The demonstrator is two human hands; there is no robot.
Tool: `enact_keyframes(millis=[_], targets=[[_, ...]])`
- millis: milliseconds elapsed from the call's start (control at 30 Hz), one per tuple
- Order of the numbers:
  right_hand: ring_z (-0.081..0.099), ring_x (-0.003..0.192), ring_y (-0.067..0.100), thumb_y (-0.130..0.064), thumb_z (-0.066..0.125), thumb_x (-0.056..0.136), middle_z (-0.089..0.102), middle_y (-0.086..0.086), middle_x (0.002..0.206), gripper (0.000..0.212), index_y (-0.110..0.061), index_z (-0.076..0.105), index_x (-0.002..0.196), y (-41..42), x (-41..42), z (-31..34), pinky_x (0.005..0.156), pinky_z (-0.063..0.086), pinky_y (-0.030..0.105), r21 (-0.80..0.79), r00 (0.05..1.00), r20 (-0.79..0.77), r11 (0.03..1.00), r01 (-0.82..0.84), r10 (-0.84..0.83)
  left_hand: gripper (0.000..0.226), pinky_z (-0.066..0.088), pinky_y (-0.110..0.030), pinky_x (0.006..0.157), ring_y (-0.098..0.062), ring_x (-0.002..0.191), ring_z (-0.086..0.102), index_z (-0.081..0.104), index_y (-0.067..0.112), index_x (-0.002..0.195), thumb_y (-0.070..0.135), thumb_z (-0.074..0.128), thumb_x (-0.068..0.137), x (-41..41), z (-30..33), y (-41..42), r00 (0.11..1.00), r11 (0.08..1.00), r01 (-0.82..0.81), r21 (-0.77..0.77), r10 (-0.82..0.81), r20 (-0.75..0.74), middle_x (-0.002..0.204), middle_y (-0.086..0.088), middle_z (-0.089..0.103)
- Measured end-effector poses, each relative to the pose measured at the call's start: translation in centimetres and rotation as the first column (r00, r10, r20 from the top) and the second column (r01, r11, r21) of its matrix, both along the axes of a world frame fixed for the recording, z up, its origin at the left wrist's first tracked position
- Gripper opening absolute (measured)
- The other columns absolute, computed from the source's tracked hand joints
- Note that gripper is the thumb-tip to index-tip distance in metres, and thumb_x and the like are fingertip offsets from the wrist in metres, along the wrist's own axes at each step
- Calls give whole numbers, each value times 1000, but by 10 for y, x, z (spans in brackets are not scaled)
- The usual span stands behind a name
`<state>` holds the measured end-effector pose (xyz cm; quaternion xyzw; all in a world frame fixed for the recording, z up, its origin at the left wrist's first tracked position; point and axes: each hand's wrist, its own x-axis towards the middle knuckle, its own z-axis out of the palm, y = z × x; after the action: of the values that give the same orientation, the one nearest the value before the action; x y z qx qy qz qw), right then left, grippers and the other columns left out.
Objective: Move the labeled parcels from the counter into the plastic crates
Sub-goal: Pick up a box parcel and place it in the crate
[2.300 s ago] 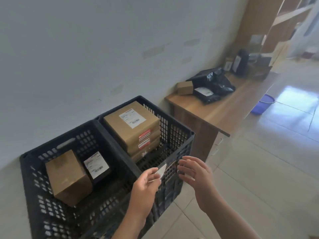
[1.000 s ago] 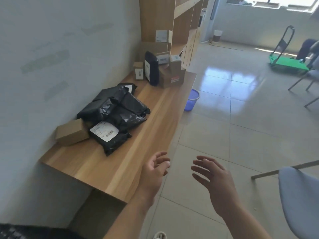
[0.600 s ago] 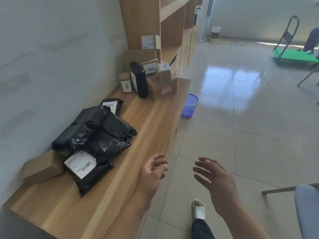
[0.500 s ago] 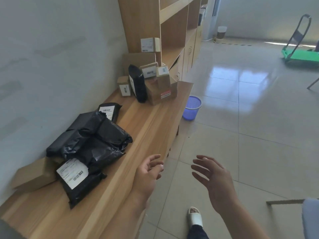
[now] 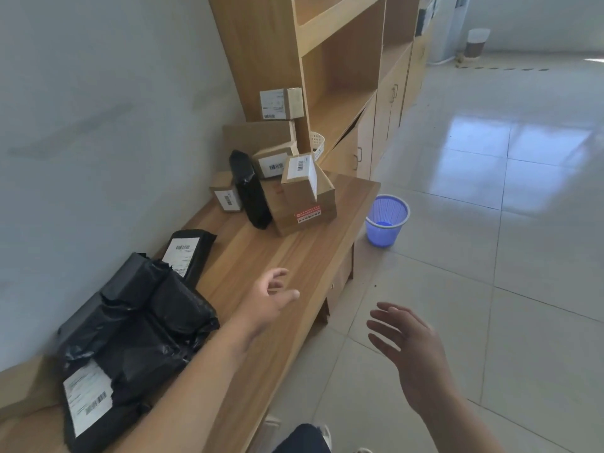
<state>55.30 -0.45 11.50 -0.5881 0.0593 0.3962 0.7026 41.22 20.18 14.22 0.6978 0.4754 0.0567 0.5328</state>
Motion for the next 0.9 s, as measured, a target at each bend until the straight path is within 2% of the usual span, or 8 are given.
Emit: enact_keyframes(millis=[100,200,333,500,600,667,800,900], targets=[[77,88,24,-11,55,101,80,12,95,21,-6,76,104,14,31,-5,82,59,40,-39,1000,-7,999,16,-16,50,43,-35,88,-17,120,51,51,33,144,34,69,97,50,8,46,1000,995,-19,98,21,-21,137,2,52],[75,90,27,-9,55,101,79,15,97,21,-4,75,103,34,66,-7,84,59,42,-63,999,-17,997,35,-36,57,44,-31,82,-17,115,50,48,29,148,36,71,96,111,13,104,995,976,58,212,-38,-97,145,-3,50],[75,89,26,-9,56,100,78,14,95,20,-4,75,103,70,117,2,79,58,39,-100,999,19,994,51,-50,66,55,-39,88,-21,114,57,44,26,152,38,72,94,188,21,185,993,953,36,302,-1,-114,149,-7,51],[77,83,22,-9,57,99,80,12,94,20,-6,76,104,113,168,19,81,59,40,-125,997,72,992,29,-20,83,52,-52,103,-33,128,54,34,25,157,47,76,89,246,9,256,975,970,42,240,13,-221,154,-11,45],[77,84,22,-9,57,99,80,12,94,20,-6,77,102,135,191,21,83,58,41,-141,996,84,989,38,-26,100,42,-59,114,-40,147,35,23,27,162,54,79,84,273,-5,283,947,978,91,186,-27,-319,166,-14,24],[77,84,22,-9,56,99,80,11,93,21,-6,76,102,146,202,19,84,59,42,-160,996,88,986,37,-23,104,40,-61,114,-42,150,29,18,29,164,54,79,84,285,-11,293,921,980,119,161,-49,-387,169,-14,14],[77,85,23,-10,56,100,80,12,95,21,-6,77,102,166,219,20,84,59,42,-191,998,63,982,12,0,99,45,-59,109,-41,147,35,16,30,163,51,75,86,297,-15,306,862,958,236,163,-129,-490,166,-13,29],[76,87,25,-10,57,100,78,14,97,20,-5,76,102,185,235,25,82,59,40,-196,998,59,980,-20,33,92,48,-56,106,-36,138,47,23,30,160,46,75,86,297,-5,308,876,954,250,163,-152,-458,158,-10,43]])
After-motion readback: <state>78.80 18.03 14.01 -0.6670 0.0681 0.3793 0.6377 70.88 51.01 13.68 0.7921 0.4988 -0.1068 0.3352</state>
